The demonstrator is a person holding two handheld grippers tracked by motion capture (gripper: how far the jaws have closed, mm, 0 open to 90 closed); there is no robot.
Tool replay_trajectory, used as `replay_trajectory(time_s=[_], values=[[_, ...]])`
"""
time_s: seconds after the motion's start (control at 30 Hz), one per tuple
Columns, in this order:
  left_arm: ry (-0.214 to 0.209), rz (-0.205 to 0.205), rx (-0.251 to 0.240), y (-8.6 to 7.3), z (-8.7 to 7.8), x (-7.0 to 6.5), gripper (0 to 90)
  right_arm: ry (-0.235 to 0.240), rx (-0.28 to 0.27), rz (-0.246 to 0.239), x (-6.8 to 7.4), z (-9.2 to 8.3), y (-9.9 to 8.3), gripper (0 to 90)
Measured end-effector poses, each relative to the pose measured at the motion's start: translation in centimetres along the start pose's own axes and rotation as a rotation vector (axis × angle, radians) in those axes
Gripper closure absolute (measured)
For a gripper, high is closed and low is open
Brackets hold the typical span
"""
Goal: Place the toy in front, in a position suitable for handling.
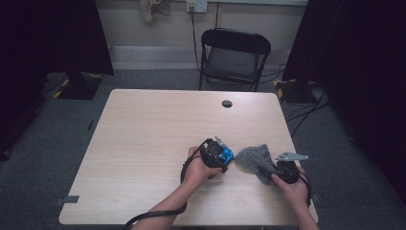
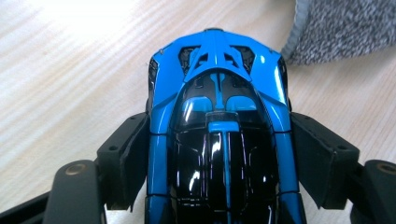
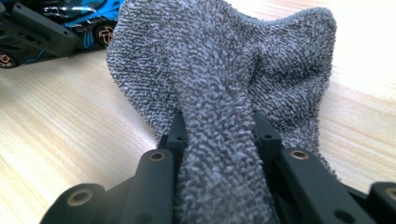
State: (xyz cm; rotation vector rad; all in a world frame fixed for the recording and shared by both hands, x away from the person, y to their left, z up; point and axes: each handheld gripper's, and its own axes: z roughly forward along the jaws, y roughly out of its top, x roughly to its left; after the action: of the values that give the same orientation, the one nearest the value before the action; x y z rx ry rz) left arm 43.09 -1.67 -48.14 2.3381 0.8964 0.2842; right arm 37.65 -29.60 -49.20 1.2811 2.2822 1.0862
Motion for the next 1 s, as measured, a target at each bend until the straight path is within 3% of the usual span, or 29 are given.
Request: replay_trajectory(time_s=[0.2,0.33,0.43,0.47,0.53,0.6,0.73,0.87,1.0], values=[[-0.012,-0.010,0.007,-0.1,0.1,0.1,25.2,-0.002,0.001,-0.002,0.1,0.0,0.0,67.7],[0.006,-0.003,0.004,-0.1,-0.1,0.2,21.6,-0.001,0.000,-0.001,0.0,0.0,0.0,67.6],[-0.015,-0.008,-0.003,-0.2,-0.2,0.3,22.1,-0.001,0.001,-0.006,0.0,0.0,0.0,67.5],[-0.040,0.004,-0.009,-0.4,-0.3,0.5,21.8,-0.001,0.001,-0.005,0.0,0.0,0.0,67.5],[-0.050,0.015,-0.009,-0.5,-0.4,0.6,20.8,-0.001,0.001,-0.005,0.0,0.0,0.0,67.5],[-0.082,0.001,0.014,-0.7,-0.5,0.7,19.9,-0.002,0.000,-0.005,0.0,0.1,0.0,67.4],[-0.088,0.001,0.005,-1.1,-0.6,0.8,18.7,-0.003,0.002,-0.007,0.1,0.1,0.1,67.2],[-0.068,0.064,0.018,-1.2,-0.6,0.8,18.8,-0.008,0.003,-0.011,0.2,0.1,0.1,67.0],[-0.068,0.073,0.018,-1.2,-0.7,0.7,24.2,-0.006,0.002,-0.012,0.2,0.1,0.1,67.0]])
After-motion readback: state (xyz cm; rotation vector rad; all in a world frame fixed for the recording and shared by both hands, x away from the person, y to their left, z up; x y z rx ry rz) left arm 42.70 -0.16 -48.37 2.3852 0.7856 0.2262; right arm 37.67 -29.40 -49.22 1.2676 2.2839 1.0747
